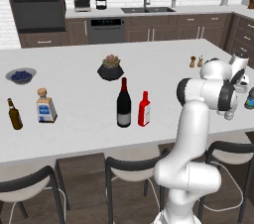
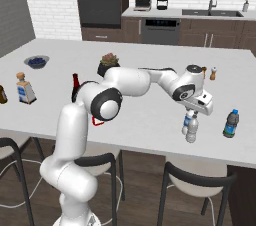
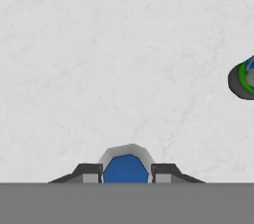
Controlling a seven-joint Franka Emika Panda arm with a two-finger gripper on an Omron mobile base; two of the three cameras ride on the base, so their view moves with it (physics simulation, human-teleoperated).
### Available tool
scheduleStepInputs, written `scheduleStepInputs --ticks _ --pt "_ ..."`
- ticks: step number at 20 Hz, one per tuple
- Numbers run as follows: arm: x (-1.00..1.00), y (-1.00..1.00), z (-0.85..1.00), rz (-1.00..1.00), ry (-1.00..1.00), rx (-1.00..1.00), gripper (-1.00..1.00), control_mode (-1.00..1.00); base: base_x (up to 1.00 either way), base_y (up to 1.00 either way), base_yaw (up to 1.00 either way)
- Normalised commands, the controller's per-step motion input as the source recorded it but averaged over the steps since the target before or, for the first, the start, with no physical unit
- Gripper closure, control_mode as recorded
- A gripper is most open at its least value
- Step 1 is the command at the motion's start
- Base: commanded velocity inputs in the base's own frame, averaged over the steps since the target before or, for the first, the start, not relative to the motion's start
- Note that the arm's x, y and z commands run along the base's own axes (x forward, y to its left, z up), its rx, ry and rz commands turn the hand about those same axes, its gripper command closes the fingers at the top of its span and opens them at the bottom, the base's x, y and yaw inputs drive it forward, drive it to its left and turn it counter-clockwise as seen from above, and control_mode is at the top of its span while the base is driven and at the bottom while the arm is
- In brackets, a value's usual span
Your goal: Move the plastic bottles in the middle to the plastics group, and the glass bottles in the middle to the glass group.
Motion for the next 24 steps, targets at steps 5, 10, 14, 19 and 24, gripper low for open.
scheduleStepInputs --ticks 5,10,14,19,24 --pt "0.0 0.0 -0.22 0.0 -0.06 0.0 1.0 -1.0 0.0 0.0 0.0" --pt "0.0 0.0 -0.14 0.0 -0.04 0.0 1.0 -1.0 0.0 0.0 0.0" --pt "0.0 0.0 0.0 0.0 0.0 0.0 1.0 -1.0 0.0 0.0 0.0" --pt "0.0 0.0 0.0 0.0 0.0 0.0 1.0 -1.0 0.0 0.0 0.0" --pt "0.0 0.0 0.0 0.0 0.0 0.0 -1.0 -1.0 0.0 0.0 0.0"
